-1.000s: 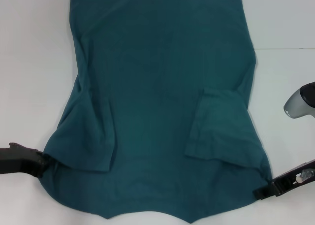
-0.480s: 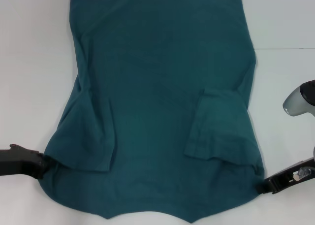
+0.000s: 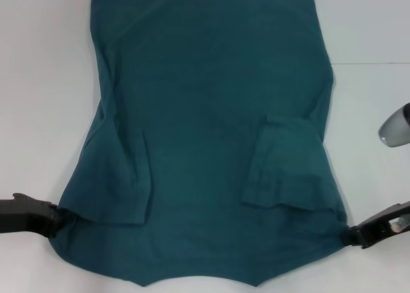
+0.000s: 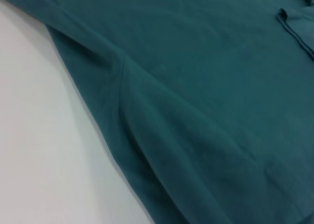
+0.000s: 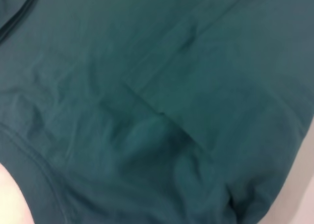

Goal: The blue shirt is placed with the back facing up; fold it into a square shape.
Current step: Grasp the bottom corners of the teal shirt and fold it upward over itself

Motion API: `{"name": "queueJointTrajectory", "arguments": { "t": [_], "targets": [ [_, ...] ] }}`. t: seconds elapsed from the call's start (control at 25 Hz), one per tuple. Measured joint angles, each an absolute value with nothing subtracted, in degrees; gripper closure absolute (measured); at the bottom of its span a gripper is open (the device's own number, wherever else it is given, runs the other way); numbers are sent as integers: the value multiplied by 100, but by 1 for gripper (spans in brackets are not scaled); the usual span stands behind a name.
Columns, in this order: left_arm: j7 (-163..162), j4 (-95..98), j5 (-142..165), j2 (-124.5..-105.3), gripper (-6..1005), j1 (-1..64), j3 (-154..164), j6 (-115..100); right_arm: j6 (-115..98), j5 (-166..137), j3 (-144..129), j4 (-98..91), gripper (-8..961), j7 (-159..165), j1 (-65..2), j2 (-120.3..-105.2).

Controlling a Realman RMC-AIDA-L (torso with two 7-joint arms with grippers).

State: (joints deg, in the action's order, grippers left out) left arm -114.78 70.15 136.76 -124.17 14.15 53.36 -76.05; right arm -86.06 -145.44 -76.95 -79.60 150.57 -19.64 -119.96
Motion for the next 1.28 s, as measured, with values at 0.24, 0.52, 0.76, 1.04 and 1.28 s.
{"name": "queueJointTrajectory", "arguments": {
  "t": [0.24, 0.52, 0.76, 1.04, 1.28],
  "targets": [
    [-11663, 7141, 13725, -12401, 977, 1420, 5257, -7969, -9366, -14558, -7070, -8212, 879, 14558, -1965, -11978],
    [-12112, 7174, 13794, -12401, 977, 1454, 5256, -8379, -10094, -14897, -6369, -8303, 879, 14205, -2033, -11962],
    [-12507, 7178, 13755, -12416, 978, 1306, 5256, -8453, -10141, -15041, -6134, -8306, 879, 14130, -2002, -11962],
    [-12651, 7144, 13484, -12437, 976, 1199, 5001, -9007, -10233, -15048, -5993, -8313, 879, 13974, -2021, -11970],
    [-12913, 7234, 13356, -12440, 976, 1178, 4492, -9809, -10444, -15049, -5935, -8319, 879, 13826, -2040, -11966]
  ]
}}
